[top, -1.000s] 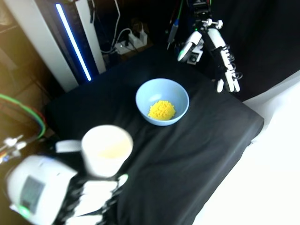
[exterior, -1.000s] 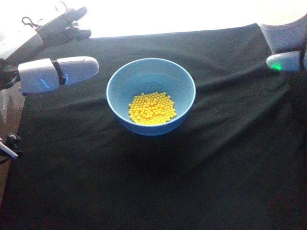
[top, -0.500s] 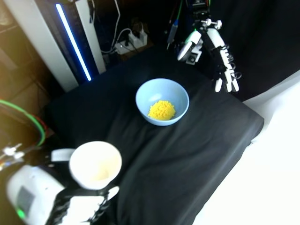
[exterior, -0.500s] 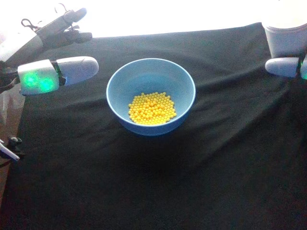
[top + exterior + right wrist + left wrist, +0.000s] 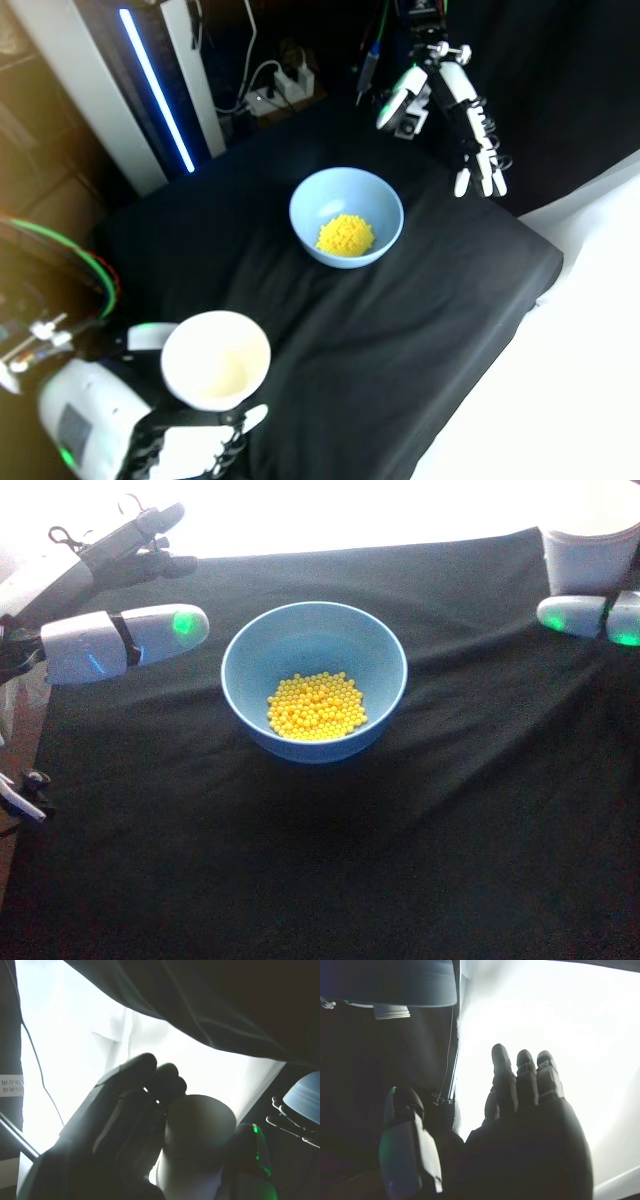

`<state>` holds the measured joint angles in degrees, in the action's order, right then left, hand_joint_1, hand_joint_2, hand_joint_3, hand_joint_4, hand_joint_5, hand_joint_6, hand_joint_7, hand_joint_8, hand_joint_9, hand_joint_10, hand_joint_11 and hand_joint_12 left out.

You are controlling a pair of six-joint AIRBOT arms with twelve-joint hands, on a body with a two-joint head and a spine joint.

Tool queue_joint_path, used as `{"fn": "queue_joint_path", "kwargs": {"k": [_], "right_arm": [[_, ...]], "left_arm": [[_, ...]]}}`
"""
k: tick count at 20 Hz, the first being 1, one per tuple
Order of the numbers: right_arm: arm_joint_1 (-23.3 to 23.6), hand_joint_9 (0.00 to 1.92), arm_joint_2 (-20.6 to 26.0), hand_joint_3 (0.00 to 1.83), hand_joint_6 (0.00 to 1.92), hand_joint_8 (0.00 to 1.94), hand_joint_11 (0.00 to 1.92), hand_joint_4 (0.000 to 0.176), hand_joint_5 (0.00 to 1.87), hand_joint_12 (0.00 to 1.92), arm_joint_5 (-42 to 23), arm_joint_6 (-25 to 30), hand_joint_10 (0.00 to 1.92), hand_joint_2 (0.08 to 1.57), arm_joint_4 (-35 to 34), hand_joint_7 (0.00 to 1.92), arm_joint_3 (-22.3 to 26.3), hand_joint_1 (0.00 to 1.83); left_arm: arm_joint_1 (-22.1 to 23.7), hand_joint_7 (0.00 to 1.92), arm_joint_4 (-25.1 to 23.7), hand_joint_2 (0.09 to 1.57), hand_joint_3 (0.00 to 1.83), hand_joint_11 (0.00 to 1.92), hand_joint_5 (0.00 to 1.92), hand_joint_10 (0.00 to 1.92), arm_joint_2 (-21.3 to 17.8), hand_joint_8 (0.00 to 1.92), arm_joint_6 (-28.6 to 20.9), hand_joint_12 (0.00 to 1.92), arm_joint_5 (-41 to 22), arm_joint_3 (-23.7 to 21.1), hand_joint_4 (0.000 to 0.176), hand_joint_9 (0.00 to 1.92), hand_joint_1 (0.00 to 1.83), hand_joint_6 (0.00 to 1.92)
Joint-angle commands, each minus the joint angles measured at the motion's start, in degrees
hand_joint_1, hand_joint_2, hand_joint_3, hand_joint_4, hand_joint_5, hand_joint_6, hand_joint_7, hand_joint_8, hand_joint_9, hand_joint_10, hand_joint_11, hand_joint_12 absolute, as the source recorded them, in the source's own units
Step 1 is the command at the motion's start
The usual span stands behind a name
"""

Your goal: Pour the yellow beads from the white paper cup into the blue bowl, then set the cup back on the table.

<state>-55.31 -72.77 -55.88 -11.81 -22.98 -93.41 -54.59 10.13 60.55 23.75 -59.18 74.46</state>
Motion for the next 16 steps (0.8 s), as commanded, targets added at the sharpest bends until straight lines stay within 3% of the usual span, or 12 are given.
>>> {"fn": "queue_joint_path", "kwargs": {"k": [1, 3, 4, 5, 6, 7, 8, 9, 10, 11, 13, 16], "right_arm": [[0.2, 0.75, -0.1, 0.0, 0.79, 1.2, 0.53, 0.0, 1.09, 1.84, -7.0, 1.2, 1.41, 1.07, -1.0, 0.89, -0.7, 1.2], [0.0, 0.74, -0.7, 0.0, 0.64, 1.32, 0.57, 0.0, 1.05, 1.74, -6.6, 1.5, 1.43, 1.12, -1.0, 0.91, -1.2, 1.25], [-0.1, 0.85, -1.1, 0.0, 0.53, 1.15, 0.65, 0.0, 1.11, 1.56, -6.0, 1.6, 1.2, 1.09, -0.9, 1.03, -1.7, 1.28], [-0.1, 0.86, -1.4, 0.0, 0.52, 1.21, 0.64, 0.0, 1.09, 1.65, -5.5, 1.6, 1.29, 1.1, -0.9, 1.01, -2.1, 1.27], [-0.1, 0.85, -1.8, 0.0, 0.65, 1.42, 0.74, 0.0, 1.13, 1.87, -5.0, 1.6, 1.71, 1.05, -0.9, 0.94, -2.4, 1.21], [-0.1, 0.85, -2.2, 0.0, 0.65, 1.42, 0.74, 0.0, 1.13, 1.87, -4.6, 1.7, 1.71, 1.05, -0.9, 0.94, -2.7, 1.21], [-0.2, 0.66, -2.6, 0.01, 0.59, 1.48, 0.55, 0.0, 1.06, 1.91, -4.2, 1.7, 1.71, 1.14, -0.9, 0.84, -3.0, 1.24], [-0.2, 0.53, -2.9, 0.0, 0.8, 1.3, 0.22, 0.0, 1.08, 1.75, -3.8, 1.7, 1.19, 1.14, -0.9, 0.79, -3.3, 1.24], [-0.3, 0.53, -3.0, 0.0, 0.8, 1.3, 0.22, 0.0, 1.08, 1.75, -3.6, 1.7, 1.19, 1.14, -0.9, 0.79, -3.4, 1.24], [-0.5, 0.86, -3.1, 0.0, 0.69, 1.07, 0.59, 0.0, 1.07, 1.59, -3.4, 1.8, 1.04, 1.09, -0.8, 1.03, -3.4, 1.25], [-0.6, 0.95, -3.2, 0.0, 0.57, 1.02, 0.71, 0.0, 1.11, 1.54, -3.0, 1.8, 1.05, 1.07, -0.7, 1.09, -3.6, 1.27], [-0.8, 0.92, -3.3, 0.0, 0.58, 1.06, 0.68, 0.0, 1.11, 1.5, -2.8, 2.3, 1.02, 1.08, -0.5, 1.05, -3.7, 1.26]], "left_arm": [[0.4, 0.57, 0.8, 0.96, 0.0, 0.0, 0.1, 0.01, 0.1, 0.01, -0.7, 0.0, -7.2, 0.1, 0.009, 0.24, 0.45, 0.0], [0.4, 0.57, 0.8, 0.95, 0.0, 0.0, 0.11, 0.01, 0.2, 0.01, -0.7, 0.0, -7.1, 0.2, 0.019, 0.24, 0.46, 0.01], [0.4, 0.55, 0.8, 0.95, 0.0, 0.0, 0.11, 0.01, 0.2, 0.0, -0.7, 0.0, -7.0, 0.2, 0.026, 0.25, 0.43, 0.0], [0.4, 0.54, 0.7, 0.95, 0.0, 0.0, 0.11, 0.02, 0.2, 0.0, -0.7, 0.0, -6.9, 0.2, 0.028, 0.27, 0.44, 0.0], [0.4, 0.54, 0.7, 0.94, 0.0, 0.0, 0.11, 0.02, 0.2, 0.0, -0.8, 0.0, -6.9, 0.2, 0.043, 0.27, 0.44, 0.0], [0.4, 0.54, 0.7, 0.94, 0.0, 0.0, 0.11, 0.02, 0.2, 0.0, -0.8, 0.0, -6.9, 0.2, 0.043, 0.27, 0.44, 0.0], [0.4, 0.56, 0.7, 0.94, 0.0, 0.0, 0.12, 0.02, 0.2, 0.01, -0.8, 0.0, -6.9, 0.2, 0.047, 0.29, 0.44, 0.01], [0.4, 0.57, 0.6, 0.94, 0.0, 0.0, 0.13, 0.01, 0.3, 0.01, -0.8, 0.0, -6.9, 0.2, 0.046, 0.27, 0.44, 0.01], [0.4, 0.57, 0.6, 0.94, 0.0, 0.0, 0.13, 0.01, 0.3, 0.01, -0.8, 0.0, -6.9, 0.3, 0.046, 0.27, 0.44, 0.01], [0.4, 0.57, 0.6, 0.93, 0.0, 0.0, 0.14, 0.0, 0.4, 0.01, -0.8, 0.0, -6.8, 0.3, 0.054, 0.26, 0.46, 0.01], [0.4, 0.59, 0.5, 0.93, 0.0, 0.0, 0.14, 0.01, 0.6, 0.02, -0.8, 0.0, -6.7, 0.4, 0.047, 0.27, 0.46, 0.01], [0.4, 0.58, 0.5, 0.93, 0.0, 0.0, 0.13, 0.01, 0.6, 0.01, -0.8, 0.0, -6.7, 0.4, 0.044, 0.27, 0.44, 0.0]]}}
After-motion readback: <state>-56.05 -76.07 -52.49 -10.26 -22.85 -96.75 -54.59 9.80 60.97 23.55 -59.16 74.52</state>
